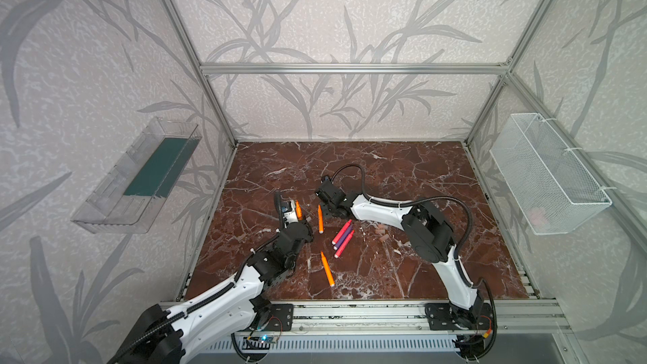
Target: Insert the pens into the pen caps
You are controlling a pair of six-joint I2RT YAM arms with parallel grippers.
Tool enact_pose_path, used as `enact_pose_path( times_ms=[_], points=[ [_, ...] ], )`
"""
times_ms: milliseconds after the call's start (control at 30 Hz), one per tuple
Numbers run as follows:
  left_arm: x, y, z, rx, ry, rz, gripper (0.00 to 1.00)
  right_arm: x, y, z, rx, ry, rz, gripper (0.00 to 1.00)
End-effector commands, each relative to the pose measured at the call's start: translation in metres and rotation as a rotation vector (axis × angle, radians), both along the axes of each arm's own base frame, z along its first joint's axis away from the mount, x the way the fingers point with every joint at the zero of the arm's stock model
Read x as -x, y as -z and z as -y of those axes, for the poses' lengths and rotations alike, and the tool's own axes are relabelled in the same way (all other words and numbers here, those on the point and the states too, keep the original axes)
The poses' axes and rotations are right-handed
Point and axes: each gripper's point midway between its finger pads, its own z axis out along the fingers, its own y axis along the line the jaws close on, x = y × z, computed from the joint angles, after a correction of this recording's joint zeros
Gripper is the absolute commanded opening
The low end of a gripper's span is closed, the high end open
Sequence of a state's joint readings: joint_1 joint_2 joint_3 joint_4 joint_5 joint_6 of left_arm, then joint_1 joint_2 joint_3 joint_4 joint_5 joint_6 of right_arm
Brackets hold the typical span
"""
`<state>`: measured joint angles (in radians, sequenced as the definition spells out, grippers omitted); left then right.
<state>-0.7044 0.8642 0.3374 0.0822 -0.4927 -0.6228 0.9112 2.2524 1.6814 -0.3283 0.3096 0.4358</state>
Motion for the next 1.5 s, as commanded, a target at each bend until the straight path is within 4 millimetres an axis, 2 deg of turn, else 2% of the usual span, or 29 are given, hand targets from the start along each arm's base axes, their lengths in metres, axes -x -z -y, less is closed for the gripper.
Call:
enact_pose_path(
  times_ms=[0,200,433,600,767,933,1067,1233,1300,1467],
  points=[
    [0.001,0.002,-0.007,0.001,-0.027,0.000,0.00,-0.003,0.009,0.012,0.094,0.013,-0.015,0.44],
    [0.003,0.001,-0.009,0.005,-0.026,0.004,0.00,-0.007,0.018,0.018,0.116,0.027,-0.030,0.42],
    [0.004,0.001,-0.009,0.012,-0.024,0.006,0.00,-0.002,0.021,0.018,0.094,0.034,-0.059,0.31],
    [0.004,0.001,-0.010,0.017,-0.023,0.006,0.00,-0.002,0.028,0.018,0.084,0.043,-0.062,0.27],
    [0.004,0.001,-0.008,0.018,-0.013,0.004,0.00,-0.001,0.028,0.023,0.056,0.068,-0.056,0.22],
    [0.004,-0.002,0.006,0.041,0.067,0.025,0.00,0.000,0.019,0.030,0.012,0.093,-0.033,0.15],
    [0.006,-0.007,0.023,0.075,0.169,0.064,0.00,0.001,-0.002,0.033,-0.050,0.099,0.004,0.13],
    [0.012,-0.010,0.047,0.092,0.317,0.074,0.00,0.011,-0.047,0.046,-0.126,0.096,0.063,0.11],
    [0.015,-0.012,0.058,0.100,0.381,0.086,0.00,0.019,-0.068,0.056,-0.169,0.098,0.098,0.10],
    [0.020,-0.017,0.079,0.132,0.488,0.105,0.00,0.048,-0.125,0.100,-0.293,0.121,0.220,0.10]
  ],
)
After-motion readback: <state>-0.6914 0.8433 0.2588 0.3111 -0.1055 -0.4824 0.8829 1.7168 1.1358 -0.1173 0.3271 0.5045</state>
